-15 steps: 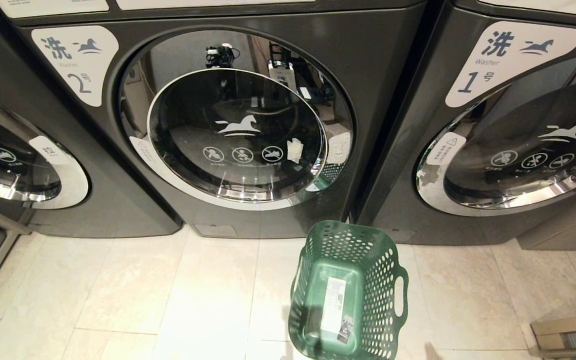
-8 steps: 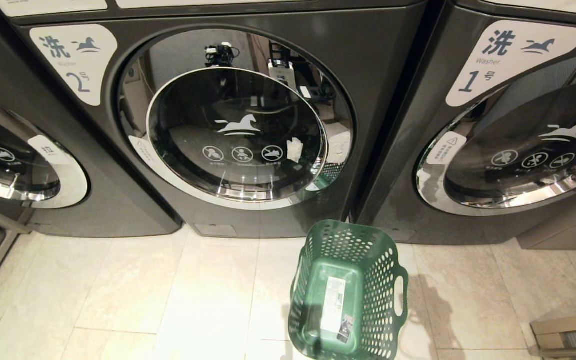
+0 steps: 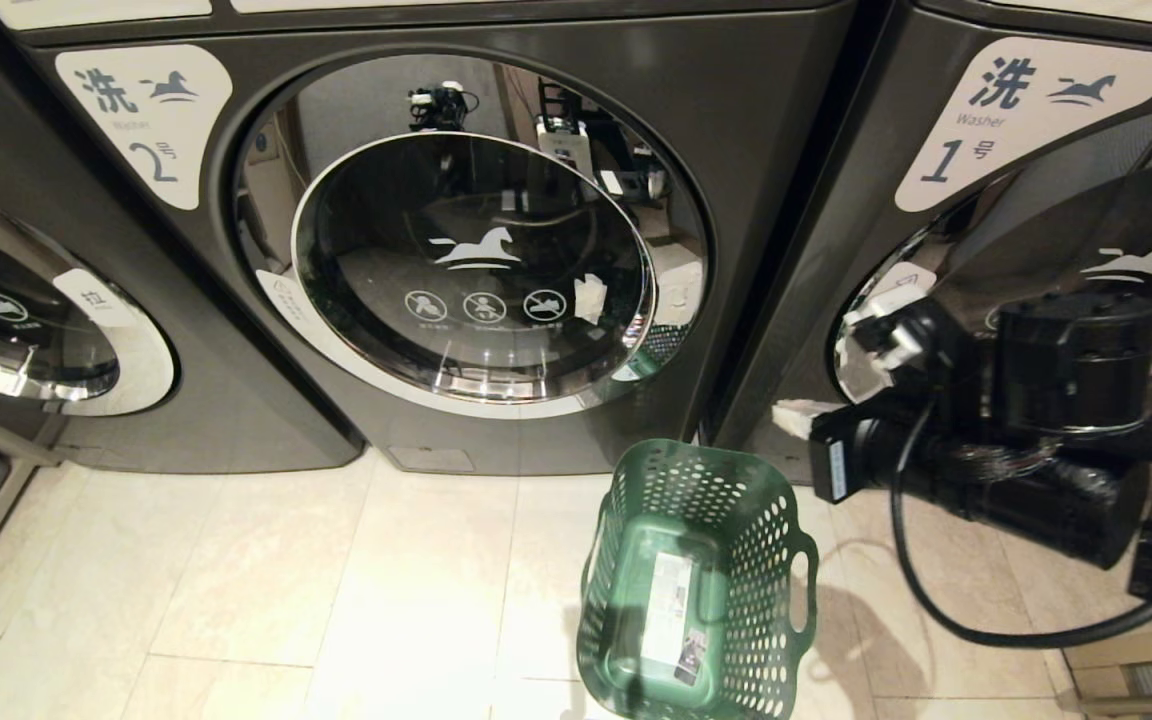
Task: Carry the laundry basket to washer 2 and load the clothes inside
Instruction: Press the washing machine switch
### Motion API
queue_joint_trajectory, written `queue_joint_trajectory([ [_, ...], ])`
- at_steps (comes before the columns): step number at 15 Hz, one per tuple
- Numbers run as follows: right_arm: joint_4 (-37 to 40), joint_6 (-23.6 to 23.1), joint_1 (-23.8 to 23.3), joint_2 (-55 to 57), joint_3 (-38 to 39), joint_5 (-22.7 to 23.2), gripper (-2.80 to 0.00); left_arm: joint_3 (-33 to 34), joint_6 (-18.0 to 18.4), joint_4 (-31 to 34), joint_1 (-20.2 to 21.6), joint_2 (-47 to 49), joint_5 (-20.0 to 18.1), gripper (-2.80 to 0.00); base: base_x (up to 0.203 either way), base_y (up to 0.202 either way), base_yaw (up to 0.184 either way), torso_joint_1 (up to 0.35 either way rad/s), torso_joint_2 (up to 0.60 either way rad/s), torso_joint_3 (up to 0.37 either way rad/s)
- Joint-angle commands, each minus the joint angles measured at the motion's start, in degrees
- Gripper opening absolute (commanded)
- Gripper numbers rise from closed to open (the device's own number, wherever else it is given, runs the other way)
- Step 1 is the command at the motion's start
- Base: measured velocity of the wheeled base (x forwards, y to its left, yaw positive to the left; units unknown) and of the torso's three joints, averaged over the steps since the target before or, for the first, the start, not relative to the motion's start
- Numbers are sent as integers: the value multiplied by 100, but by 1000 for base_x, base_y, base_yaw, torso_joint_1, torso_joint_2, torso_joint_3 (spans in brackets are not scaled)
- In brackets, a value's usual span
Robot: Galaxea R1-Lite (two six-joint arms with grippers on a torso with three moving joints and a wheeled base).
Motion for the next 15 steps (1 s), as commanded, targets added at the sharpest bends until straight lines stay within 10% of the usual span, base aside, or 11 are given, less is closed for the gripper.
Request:
queue_joint_trajectory([
  [1, -611, -66, 317, 1000, -64, -403, -280, 9, -4, -2, -2, 9, 2, -280, 0, 0, 0, 0, 0, 0],
  [8, -2847, -454, 404, 2656, -682, -1753, -280, 9, -4, -2, -2, 9, 2, -280, 0, 0, 0, 0, 0, 0],
  [15, -3108, -505, 297, 3452, -2257, -2293, -280, 9, -4, -2, -2, 9, 2, -280, 0, 0, 0, 0, 0, 0],
])
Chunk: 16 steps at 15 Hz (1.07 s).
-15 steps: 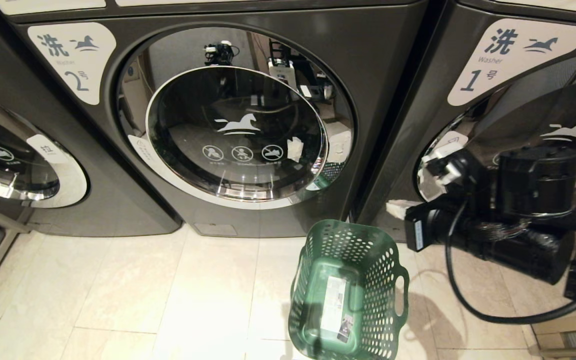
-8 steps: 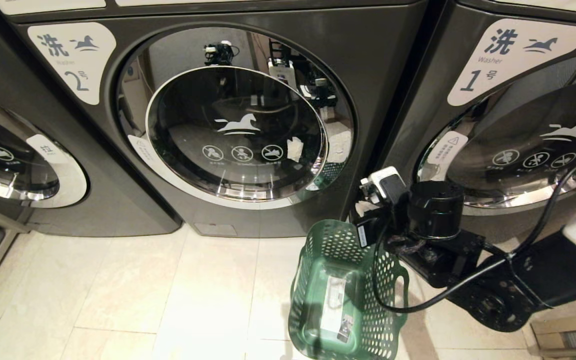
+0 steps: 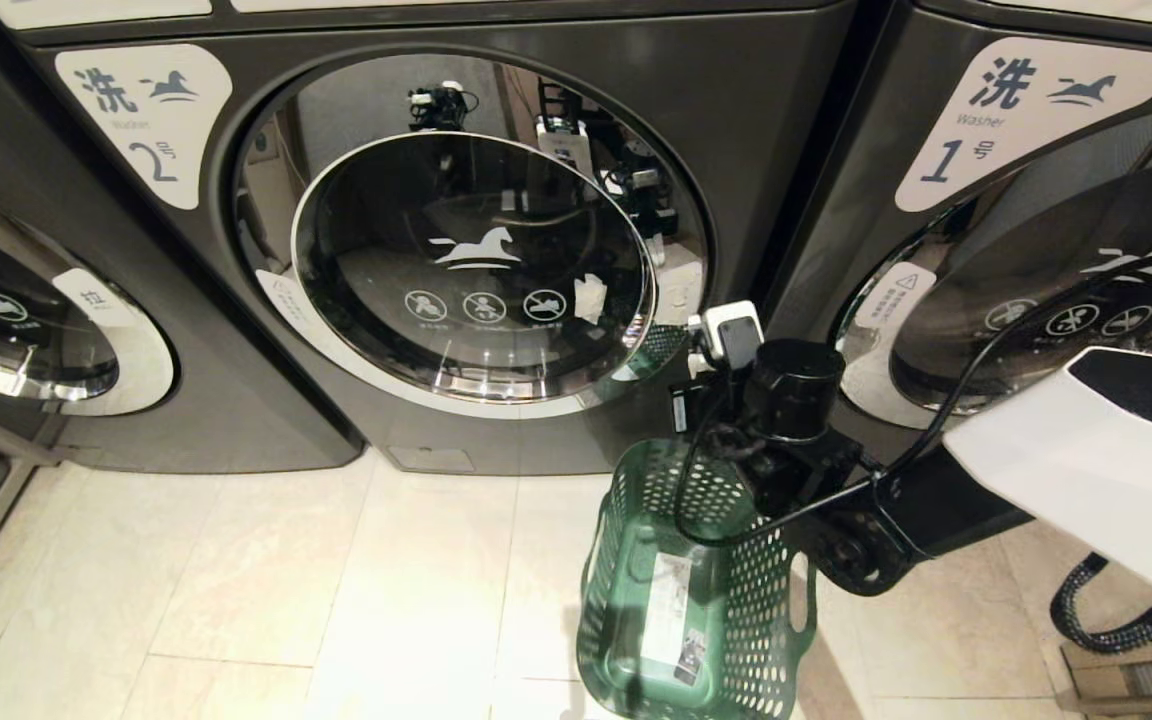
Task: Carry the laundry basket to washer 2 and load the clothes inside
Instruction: Press the washing machine switch
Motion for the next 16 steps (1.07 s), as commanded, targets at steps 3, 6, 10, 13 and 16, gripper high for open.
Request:
queue_joint_trajectory([
  [3, -28, -64, -195, 465, -813, -83, -280, 9, -3, -2, 0, 9, 2, -280, 0, 0, 0, 0, 0, 0],
  [6, -24, -117, -321, 797, -1549, -77, -280, 9, -3, -2, 0, 9, 2, -280, 0, 0, 0, 0, 0, 0],
  [10, 2, -160, -345, 1170, -2284, 35, -280, 9, -3, -2, 0, 9, 2, -280, 0, 0, 0, 0, 0, 0],
  [13, 88, -170, -393, 1363, -2729, 159, -280, 9, -3, -2, 0, 9, 2, -280, 0, 0, 0, 0, 0, 0],
  [16, 278, -238, -455, 1571, -3150, 145, -280, 9, -3, -2, 0, 9, 2, -280, 0, 0, 0, 0, 0, 0],
])
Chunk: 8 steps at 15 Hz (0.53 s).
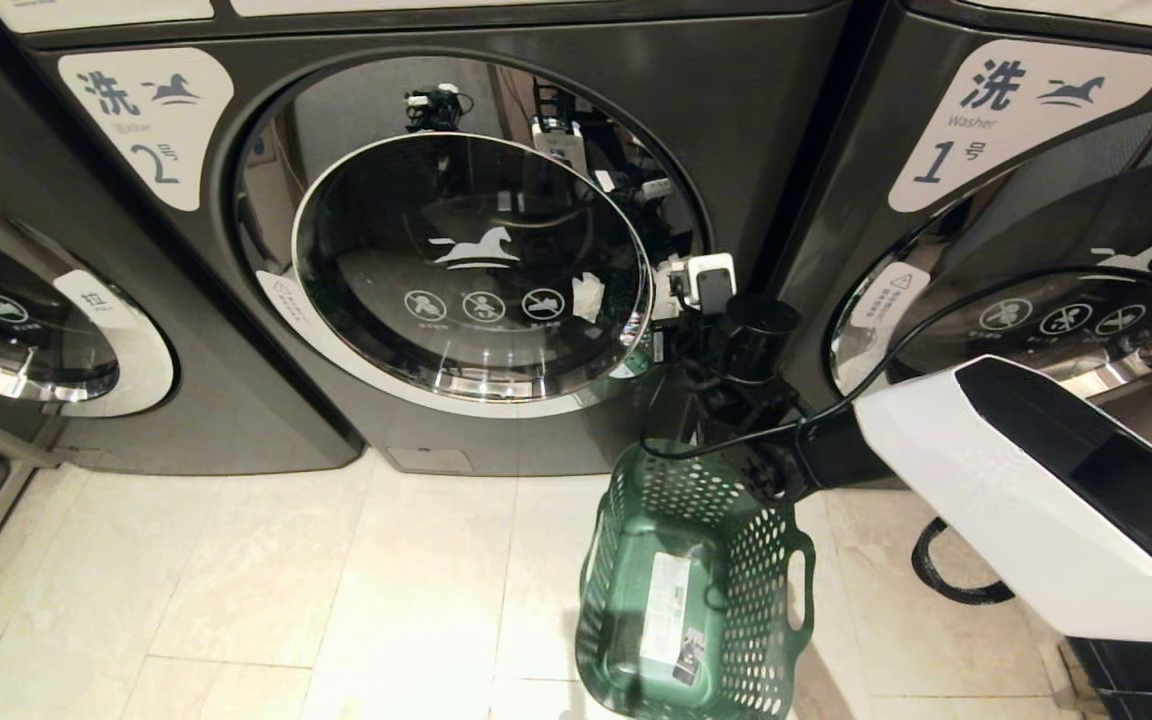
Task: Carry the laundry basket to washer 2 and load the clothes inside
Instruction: Press the washing machine switch
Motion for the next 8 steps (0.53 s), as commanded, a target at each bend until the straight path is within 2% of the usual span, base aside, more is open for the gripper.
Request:
queue_joint_trajectory([
  [1, -33, -36, -33, 184, -238, 11, -280, 9, -3, -4, 0, 9, 2, -280, 0, 0, 0, 0, 0, 0],
  [6, -29, -90, -75, 220, -345, 2, -280, 9, -3, -4, 0, 9, 2, -280, 0, 0, 0, 0, 0, 0],
  [8, 25, -90, 1, -192, 177, 25, -280, 9, -3, -4, 1, 9, 2, -280, 0, 0, 0, 0, 0, 0],
])
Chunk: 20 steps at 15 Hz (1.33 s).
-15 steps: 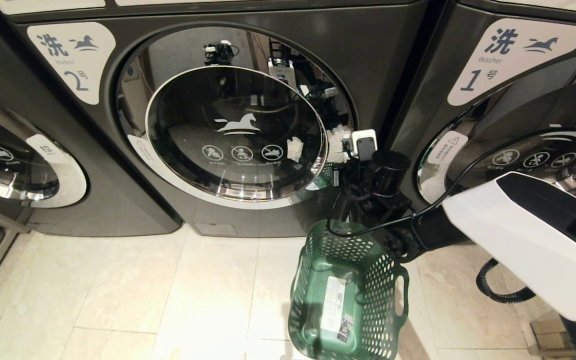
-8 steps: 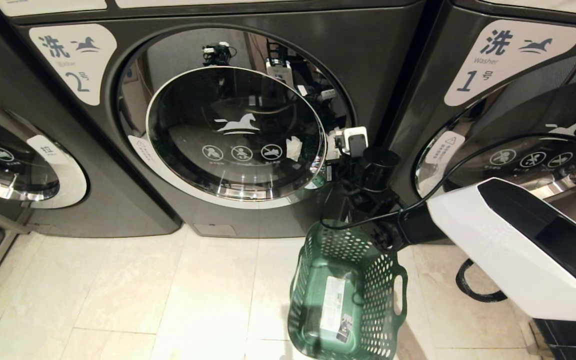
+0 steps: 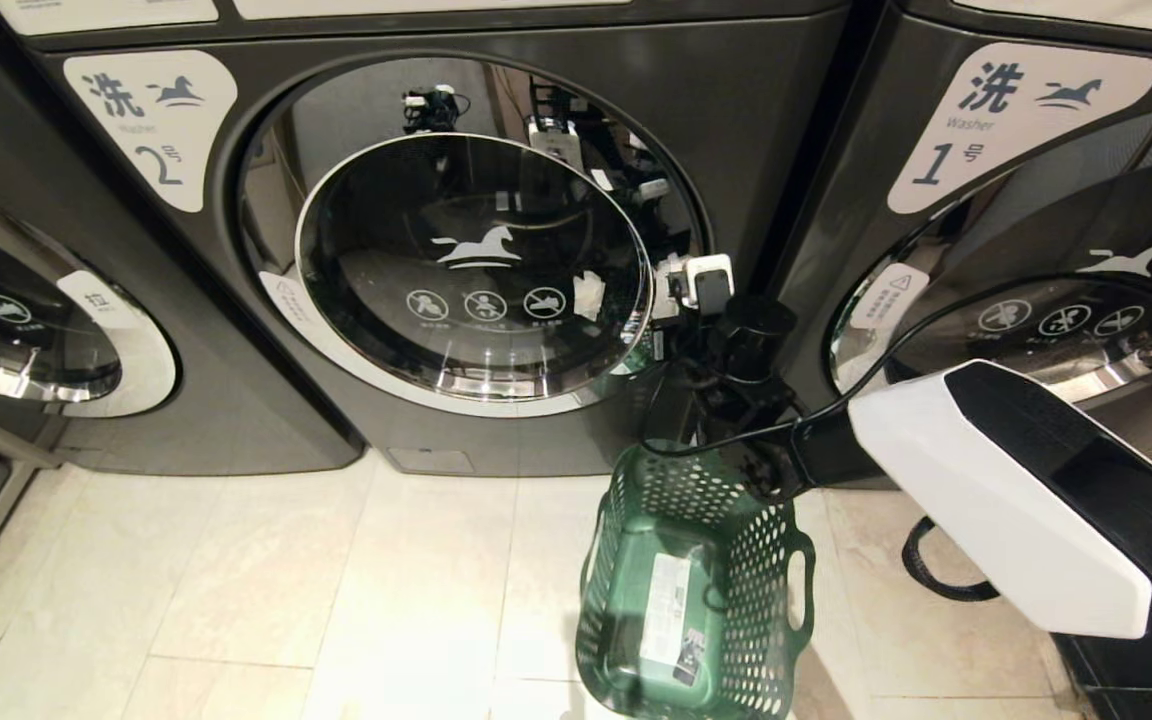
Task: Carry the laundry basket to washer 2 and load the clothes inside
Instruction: Press the washing machine switch
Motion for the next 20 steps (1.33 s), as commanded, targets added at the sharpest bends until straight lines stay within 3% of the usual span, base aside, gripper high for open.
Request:
queue_joint_trajectory([
  [1, 80, 9, 133, -623, 702, -11, -280, 9, -3, -2, -3, 9, 2, -280, 0, 0, 0, 0, 0, 0],
  [7, 740, 139, 938, -3318, 3904, 415, -280, 9, -3, -2, -3, 9, 2, -280, 0, 0, 0, 0, 0, 0],
  [10, 1615, 352, 1194, -4712, 5732, 489, -280, 9, -3, -2, -3, 9, 2, -280, 0, 0, 0, 0, 0, 0],
  [12, 2373, 738, 1064, -5777, 6869, 515, -280, 9, -3, -2, -3, 9, 2, -280, 0, 0, 0, 0, 0, 0],
  [14, 2991, 993, 158, -6499, 7653, 780, -280, 9, -3, -2, -3, 9, 2, -280, 0, 0, 0, 0, 0, 0],
  [17, 3626, 988, -2008, -7513, 8039, 1593, -280, 9, -3, -2, -3, 9, 2, -280, 0, 0, 0, 0, 0, 0],
  [18, 3812, 857, -2493, -8080, 8137, 1873, -280, 9, -3, -2, -3, 9, 2, -280, 0, 0, 0, 0, 0, 0],
  [20, 4226, 549, -2941, -9325, 8396, 2295, -280, 9, -3, -2, -3, 9, 2, -280, 0, 0, 0, 0, 0, 0],
])
